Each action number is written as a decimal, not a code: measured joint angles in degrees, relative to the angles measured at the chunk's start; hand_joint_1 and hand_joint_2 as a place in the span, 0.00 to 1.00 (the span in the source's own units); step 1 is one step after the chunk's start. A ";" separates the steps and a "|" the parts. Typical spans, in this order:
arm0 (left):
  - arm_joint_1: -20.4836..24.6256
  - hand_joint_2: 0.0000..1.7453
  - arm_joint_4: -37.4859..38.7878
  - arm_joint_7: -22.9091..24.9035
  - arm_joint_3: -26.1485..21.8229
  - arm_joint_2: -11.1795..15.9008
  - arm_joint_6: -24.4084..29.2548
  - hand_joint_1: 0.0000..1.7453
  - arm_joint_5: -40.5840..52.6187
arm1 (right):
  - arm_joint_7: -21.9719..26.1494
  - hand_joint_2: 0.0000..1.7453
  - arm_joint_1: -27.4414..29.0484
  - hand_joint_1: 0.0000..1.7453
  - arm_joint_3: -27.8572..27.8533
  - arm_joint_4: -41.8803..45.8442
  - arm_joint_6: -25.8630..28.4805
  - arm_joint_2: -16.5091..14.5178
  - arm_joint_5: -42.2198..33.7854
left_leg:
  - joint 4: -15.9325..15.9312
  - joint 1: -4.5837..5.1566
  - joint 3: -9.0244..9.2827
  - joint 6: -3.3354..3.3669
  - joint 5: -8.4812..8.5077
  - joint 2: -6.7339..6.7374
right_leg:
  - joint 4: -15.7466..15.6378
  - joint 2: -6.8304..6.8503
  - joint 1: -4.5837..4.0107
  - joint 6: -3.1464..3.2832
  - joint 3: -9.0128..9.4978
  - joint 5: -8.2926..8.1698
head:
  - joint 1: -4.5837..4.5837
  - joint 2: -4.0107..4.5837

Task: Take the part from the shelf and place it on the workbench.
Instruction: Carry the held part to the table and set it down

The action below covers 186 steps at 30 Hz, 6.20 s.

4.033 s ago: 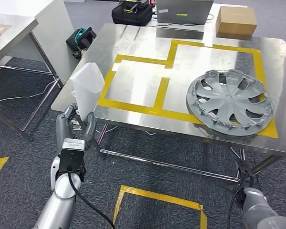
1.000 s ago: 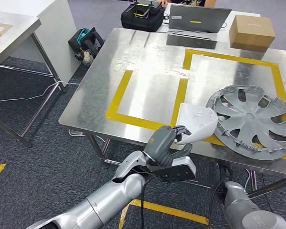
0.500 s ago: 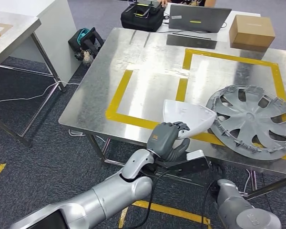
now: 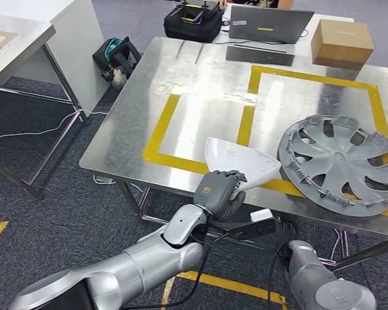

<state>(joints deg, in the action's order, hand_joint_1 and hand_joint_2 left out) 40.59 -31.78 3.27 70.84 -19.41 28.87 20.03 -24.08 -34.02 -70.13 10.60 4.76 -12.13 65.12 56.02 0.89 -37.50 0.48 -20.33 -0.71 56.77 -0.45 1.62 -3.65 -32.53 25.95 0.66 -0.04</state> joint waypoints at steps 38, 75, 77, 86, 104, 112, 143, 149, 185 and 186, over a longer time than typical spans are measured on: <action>0.56 1.00 5.94 3.35 2.86 0.00 7.55 1.00 1.18 | -0.51 1.00 -0.41 0.00 1.11 0.00 0.77 -2.54 1.07 | 0.00 0.00 -0.11 -0.02 0.02 0.00 | 0.05 0.00 0.00 0.00 -0.13 0.00 | 0.01 0.00; 3.63 1.00 6.68 12.49 6.19 0.00 0.61 1.00 5.83 | -1.27 1.00 -0.76 0.00 1.09 0.00 0.70 -4.14 1.63 | 0.00 -0.01 -0.14 -0.04 0.04 0.00 | 0.05 0.00 0.00 0.00 -0.16 0.00 | 0.00 0.00; 3.64 1.00 6.68 12.49 6.19 0.00 0.61 1.00 5.83 | -1.27 1.00 -0.77 0.00 1.10 0.00 0.70 -4.16 1.63 | 0.00 0.00 -0.15 -0.04 0.04 0.00 | 0.05 0.00 0.00 0.00 -0.16 0.00 | 0.00 0.00; 3.70 1.00 6.73 12.03 6.19 0.00 0.29 0.00 6.02 | -1.13 0.00 -0.77 0.00 1.10 0.00 0.93 -4.21 1.91 | 0.00 0.00 -0.15 -0.05 0.04 0.00 | 0.05 0.00 0.00 0.00 -0.16 0.00 | 0.01 0.01; 3.73 0.00 6.89 11.61 6.03 0.00 0.51 0.00 6.96 | -1.43 0.00 -0.86 0.00 1.09 0.00 0.79 -4.53 2.23 | 0.00 0.00 -0.15 -0.05 0.04 0.00 | 0.05 0.00 0.00 0.00 -0.16 0.00 | 0.01 0.00; 3.15 0.00 7.01 4.59 3.30 0.00 5.51 0.00 1.64 | -1.41 0.00 -0.88 0.00 0.98 -0.01 0.69 -4.53 2.23 | 0.00 -0.01 -0.15 -0.05 0.04 0.00 | 0.05 0.00 0.00 0.00 -0.16 0.00 | 0.01 0.00; -19.27 0.00 -28.47 -41.01 -44.35 4.93 -4.59 0.00 -18.65 | 2.42 0.00 0.65 0.00 -1.64 0.00 -1.90 2.69 -1.63 | 0.00 0.02 -0.30 -0.01 0.09 -0.04 | 0.05 0.10 0.03 0.00 -0.26 0.00 | 0.02 0.00; -20.33 0.00 -31.07 -41.17 -45.14 5.29 -6.87 0.00 -20.08 | 2.56 0.00 0.68 0.00 -1.80 0.00 -1.83 2.85 -1.72 | 0.00 0.03 -0.30 0.00 0.08 -0.04 | 0.05 0.10 0.03 0.00 -0.26 -0.01 | 0.01 0.00; -30.33 0.00 -49.31 -38.82 -48.44 8.13 -22.89 0.00 -22.02 | 3.79 0.00 0.44 0.00 -6.21 -0.02 -2.93 7.26 -6.80 | 11.88 -0.53 -4.58 -1.82 -7.79 0.03 | 3.08 -0.24 0.47 1.73 -2.47 -0.37 | -0.45 0.00; -30.38 0.00 -49.31 -38.81 -48.46 8.19 -22.89 0.00 -22.03 | 3.80 0.00 0.39 0.00 -6.23 -0.01 -2.94 7.34 -6.80 | 15.38 -0.59 -5.60 -1.88 -9.54 0.05 | 3.09 -0.17 0.37 1.86 -2.83 -0.64 | -0.44 0.00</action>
<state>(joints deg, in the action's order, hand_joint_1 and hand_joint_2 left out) 10.21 -81.09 -35.54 22.38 -11.22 5.99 -1.99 -20.28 -33.62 -76.36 10.59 1.83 -4.79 58.31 71.41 0.30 -43.11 -1.40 -29.87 -0.66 59.86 -0.62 1.99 -1.78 -35.36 25.31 0.21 -0.04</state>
